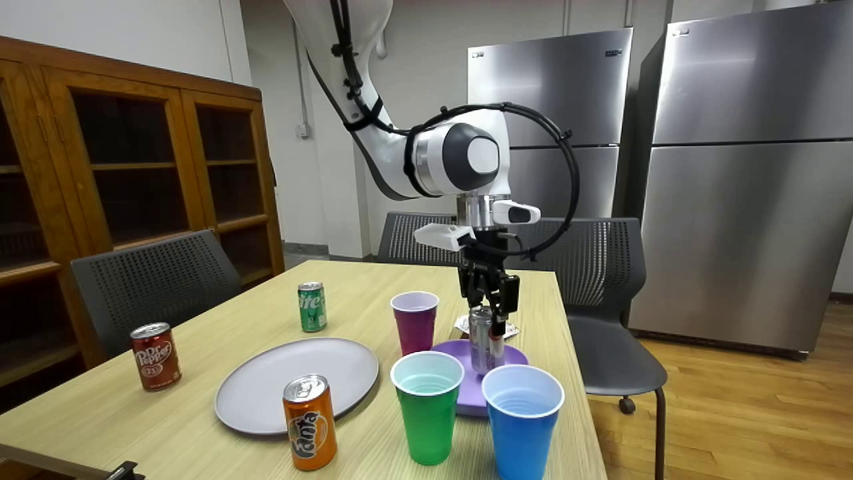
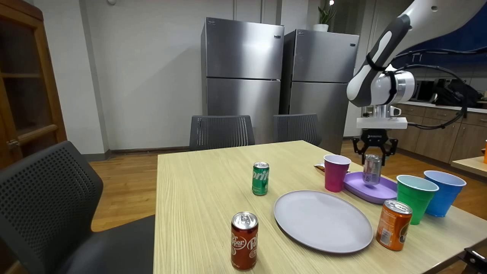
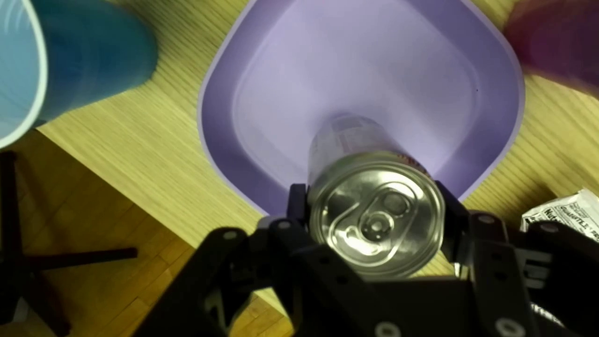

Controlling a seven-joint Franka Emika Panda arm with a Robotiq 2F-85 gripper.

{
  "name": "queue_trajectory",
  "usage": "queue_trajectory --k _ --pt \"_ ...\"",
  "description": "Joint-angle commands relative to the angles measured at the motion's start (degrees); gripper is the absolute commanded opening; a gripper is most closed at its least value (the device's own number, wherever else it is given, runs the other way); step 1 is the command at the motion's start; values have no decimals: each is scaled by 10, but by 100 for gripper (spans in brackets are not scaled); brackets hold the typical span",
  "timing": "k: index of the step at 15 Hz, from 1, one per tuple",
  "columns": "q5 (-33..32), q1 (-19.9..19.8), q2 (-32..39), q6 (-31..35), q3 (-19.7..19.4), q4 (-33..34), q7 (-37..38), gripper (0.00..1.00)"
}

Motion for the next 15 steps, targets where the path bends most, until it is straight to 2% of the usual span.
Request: queue_trajectory --k 1,8,9,10,12,15 --pt "7 -9 13 -1 5 22 16 38" --pt "19 -11 33 -4 6 40 27 38" --pt "20 -11 35 -4 5 42 27 88" --pt "20 -11 35 -5 5 43 28 90" --pt "22 -12 31 -4 4 42 27 99" --pt "26 -15 20 -2 6 37 24 100"
